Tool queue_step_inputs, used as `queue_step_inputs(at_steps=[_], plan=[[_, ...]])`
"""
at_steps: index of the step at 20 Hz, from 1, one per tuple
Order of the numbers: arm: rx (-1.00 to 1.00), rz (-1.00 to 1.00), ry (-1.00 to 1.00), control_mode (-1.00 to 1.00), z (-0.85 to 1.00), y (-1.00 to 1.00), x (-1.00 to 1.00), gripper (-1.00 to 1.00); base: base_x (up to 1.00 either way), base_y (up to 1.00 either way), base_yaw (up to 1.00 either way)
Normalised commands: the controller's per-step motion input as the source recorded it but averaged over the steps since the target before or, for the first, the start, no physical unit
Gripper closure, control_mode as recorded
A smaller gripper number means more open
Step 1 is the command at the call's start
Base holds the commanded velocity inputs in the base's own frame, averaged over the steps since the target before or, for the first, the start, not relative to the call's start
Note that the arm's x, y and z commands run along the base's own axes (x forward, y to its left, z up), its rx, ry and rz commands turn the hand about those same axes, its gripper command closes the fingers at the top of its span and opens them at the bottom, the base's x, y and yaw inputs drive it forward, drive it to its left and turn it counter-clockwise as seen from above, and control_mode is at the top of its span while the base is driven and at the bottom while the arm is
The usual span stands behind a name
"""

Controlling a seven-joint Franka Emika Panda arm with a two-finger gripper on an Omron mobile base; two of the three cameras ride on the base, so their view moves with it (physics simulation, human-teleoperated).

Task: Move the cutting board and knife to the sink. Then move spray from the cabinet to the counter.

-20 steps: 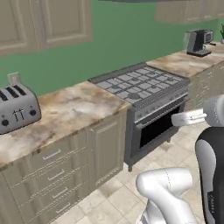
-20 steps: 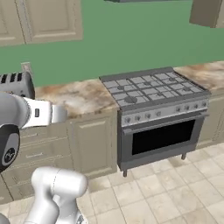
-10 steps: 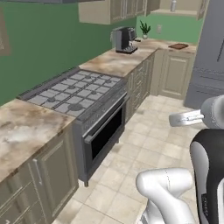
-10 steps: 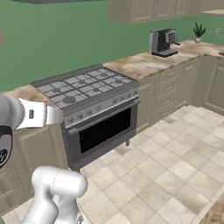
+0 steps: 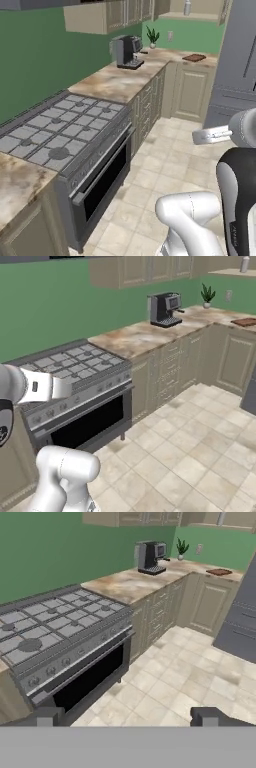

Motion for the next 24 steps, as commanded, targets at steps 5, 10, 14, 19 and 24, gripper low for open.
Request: queue_step_inputs(at_steps=[5,10,14,19,24], plan=[[0.00,0.00,0.00,1.00,0.00,0.00,0.00,-1.00,1.00,-0.66,-0.05],[0.00,0.00,0.00,1.00,0.00,0.00,0.00,-1.00,1.00,-0.37,0.01],[0.00,0.00,0.00,1.00,0.00,0.00,0.00,-1.00,1.00,-0.33,0.01],[0.00,0.00,0.00,1.00,0.00,0.00,0.00,-1.00,1.00,-0.29,0.00],[0.00,0.00,0.00,1.00,0.00,0.00,0.00,-1.00,1.00,-0.26,0.00]])
